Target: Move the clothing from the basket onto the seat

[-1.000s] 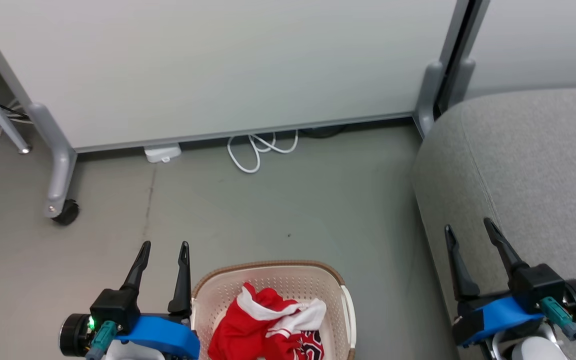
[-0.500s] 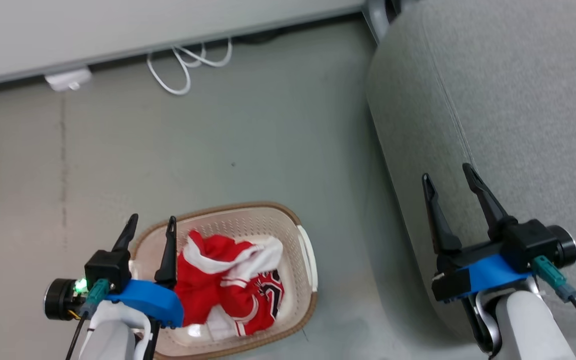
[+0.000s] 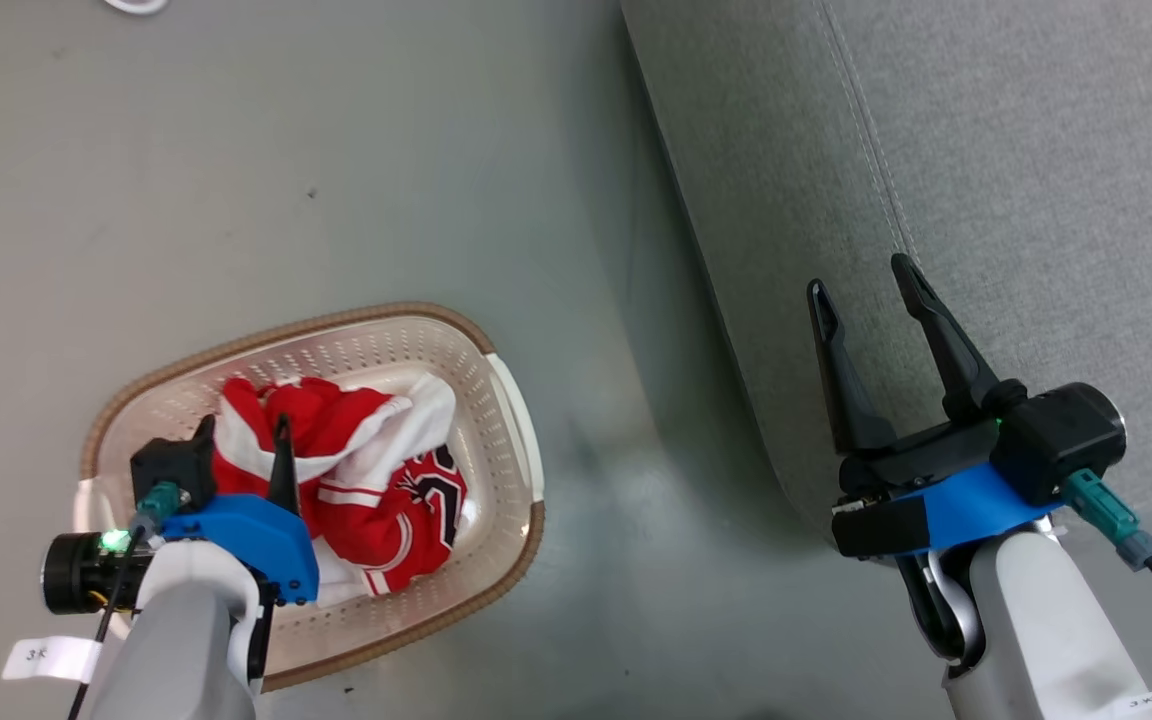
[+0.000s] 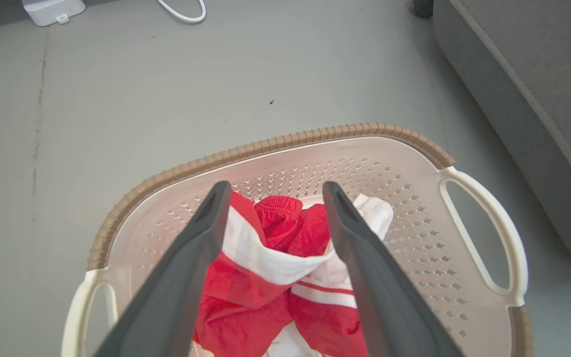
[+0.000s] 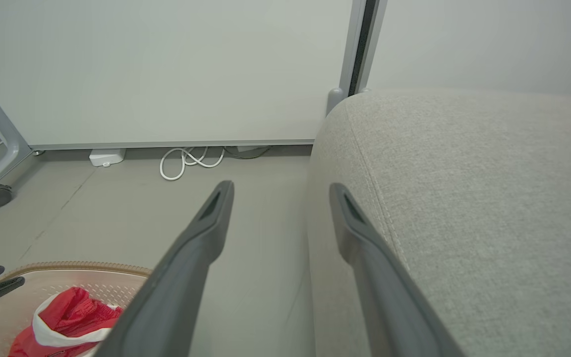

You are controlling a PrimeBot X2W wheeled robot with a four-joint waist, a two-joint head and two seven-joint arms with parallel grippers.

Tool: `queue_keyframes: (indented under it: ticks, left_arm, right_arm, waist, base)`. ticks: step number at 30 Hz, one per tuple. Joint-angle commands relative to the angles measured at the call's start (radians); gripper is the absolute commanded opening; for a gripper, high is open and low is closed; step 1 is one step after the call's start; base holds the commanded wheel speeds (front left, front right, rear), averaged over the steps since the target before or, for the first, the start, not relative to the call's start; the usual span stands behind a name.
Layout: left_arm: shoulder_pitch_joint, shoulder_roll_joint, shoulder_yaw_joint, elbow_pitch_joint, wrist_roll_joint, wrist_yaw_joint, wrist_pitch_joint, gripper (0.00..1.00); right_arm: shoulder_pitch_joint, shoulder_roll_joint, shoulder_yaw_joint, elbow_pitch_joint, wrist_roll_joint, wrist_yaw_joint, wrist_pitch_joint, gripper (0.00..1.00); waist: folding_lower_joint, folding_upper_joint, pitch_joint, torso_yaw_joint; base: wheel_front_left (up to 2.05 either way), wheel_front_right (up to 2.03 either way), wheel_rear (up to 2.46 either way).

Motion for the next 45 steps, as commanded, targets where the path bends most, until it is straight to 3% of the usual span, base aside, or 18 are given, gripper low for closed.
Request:
queue_keyframes:
  ticks: [1,12,27,36,37,38,40,45]
  left_arm:
    - [-0.033,0.015,0.011,0.028,-0.005,0.018,0.014,1.00]
    - [-0.129,0.037,0.051,0.124,-0.046,0.066,0.036,1.00]
    - [-0.181,0.064,0.081,0.246,-0.072,0.180,0.053,1.00]
    - [-0.194,0.068,0.072,0.306,-0.088,0.172,0.132,1.00]
    - [-0.196,0.068,0.069,0.308,-0.086,0.171,0.137,0.91]
    - [-0.197,0.069,0.066,0.309,-0.086,0.172,0.138,0.49]
    - [-0.199,0.070,0.059,0.313,-0.083,0.168,0.140,0.00]
    - [-0.204,0.070,0.048,0.320,-0.092,0.148,0.145,0.00]
  right_arm:
    - [-0.024,-0.001,0.007,-0.013,0.015,0.000,-0.006,1.00]
    - [-0.051,-0.001,0.045,-0.036,0.069,0.000,-0.006,1.00]
    - [-0.062,-0.001,0.084,-0.047,0.101,0.000,-0.006,1.00]
    - [-0.060,-0.001,0.088,-0.043,0.115,0.000,-0.006,1.00]
    - [-0.060,-0.001,0.088,-0.043,0.116,0.000,-0.006,1.00]
    - [-0.061,-0.001,0.088,-0.043,0.117,0.000,-0.006,1.00]
    - [-0.061,-0.001,0.088,-0.043,0.119,0.000,-0.006,1.00]
    - [-0.064,-0.001,0.087,-0.041,0.119,0.000,-0.006,1.00]
  waist:
    - [-0.0002,0.0000,0.063,-0.048]
    - [-0.0002,0.0000,0.159,-0.086]
    - [-0.0002,0.0000,0.205,-0.116]
    - [-0.0002,0.0000,0.223,-0.137]
    - [-0.0002,0.0000,0.224,-0.138]
    - [-0.0002,0.0000,0.225,-0.138]
    - [-0.0002,0.0000,0.226,-0.139]
    - [-0.0002,0.0000,0.229,-0.136]
  base:
    - [0.00,0.00,0.00]
    - [0.00,0.00,0.00]
    - [0.00,0.00,0.00]
    - [0.00,0.00,0.00]
    - [0.00,0.00,0.00]
    - [0.00,0.00,0.00]
    - [0.00,0.00,0.00]
    - [0.00,0.00,0.00]
